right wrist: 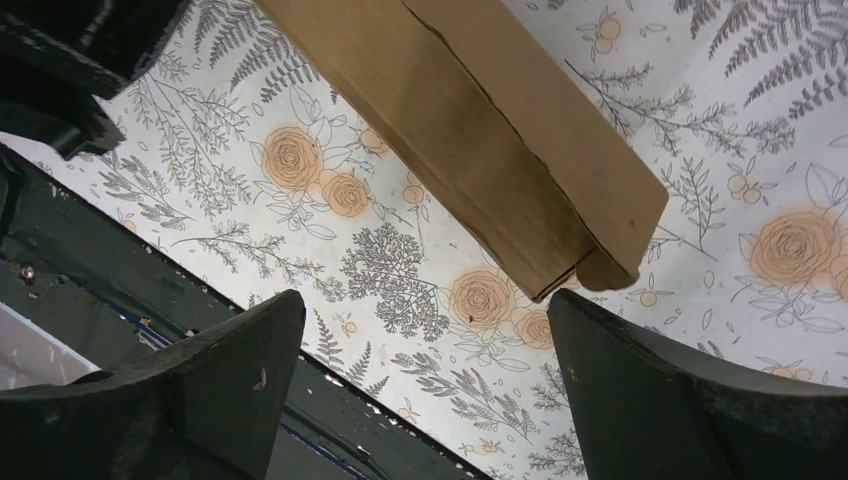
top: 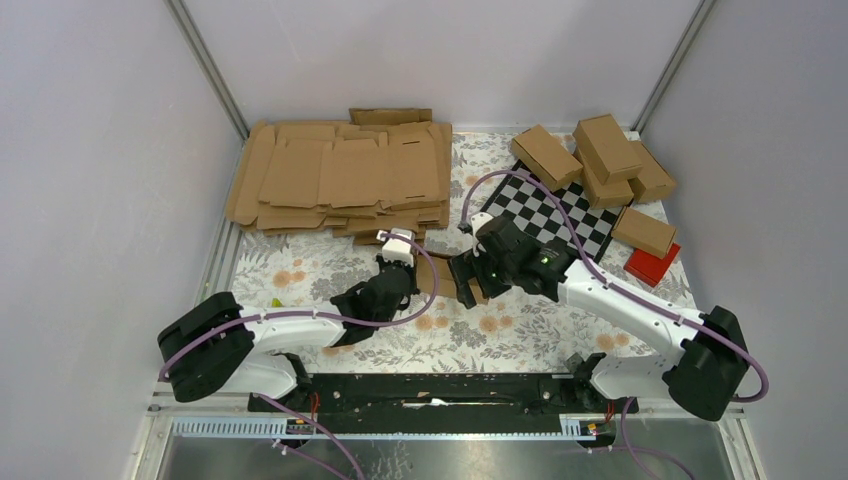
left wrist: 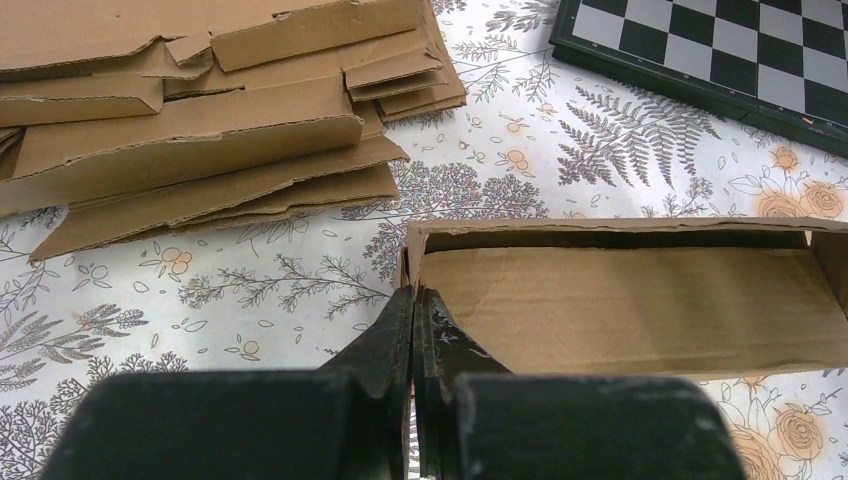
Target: Fold the paper box
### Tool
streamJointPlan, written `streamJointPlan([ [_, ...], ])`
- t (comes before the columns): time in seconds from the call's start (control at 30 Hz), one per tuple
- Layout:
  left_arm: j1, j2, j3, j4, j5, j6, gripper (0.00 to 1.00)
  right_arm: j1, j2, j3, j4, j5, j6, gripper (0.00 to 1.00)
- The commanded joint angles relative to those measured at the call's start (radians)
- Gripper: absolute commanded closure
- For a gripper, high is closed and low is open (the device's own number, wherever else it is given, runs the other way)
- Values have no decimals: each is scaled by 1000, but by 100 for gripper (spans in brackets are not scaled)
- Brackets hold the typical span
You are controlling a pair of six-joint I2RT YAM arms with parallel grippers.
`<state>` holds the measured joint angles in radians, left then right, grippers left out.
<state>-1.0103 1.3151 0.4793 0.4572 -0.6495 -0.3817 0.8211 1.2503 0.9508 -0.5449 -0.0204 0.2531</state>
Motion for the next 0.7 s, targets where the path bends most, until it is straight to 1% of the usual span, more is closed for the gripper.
streamJointPlan([
  [0.0,4,-25,-5,12,36,-1,100,27,21,82,-12,65,-69,1],
  [0.13,4,-31,-5,5,42,-8,100,27,23,129,-46,177,-74,1],
  [0.23,4,-35,-13,7,41,-10,100,21,0,154,-47,200,-35,1],
  [0.33,4,-33,-16,5,41,-12,100,-15,-4,181,-56,214,16,1],
  [0.37,4,-35,-18,5,42,-14,100,-43,-3,188,-58,203,37,1],
  [0.4,4,-36,-21,6,44,-15,100,-81,-2,192,-56,161,62,2],
  [0.47,4,-37,-25,9,48,-16,100,-172,4,188,-48,58,115,8],
  [0.5,4,-37,-25,10,50,-16,100,-210,5,179,-40,12,132,9],
  [0.53,4,-37,-25,8,52,-16,100,-234,4,172,-30,-20,150,10],
  [0.67,4,-37,-24,-1,57,-21,100,-282,13,148,-23,-50,250,13],
])
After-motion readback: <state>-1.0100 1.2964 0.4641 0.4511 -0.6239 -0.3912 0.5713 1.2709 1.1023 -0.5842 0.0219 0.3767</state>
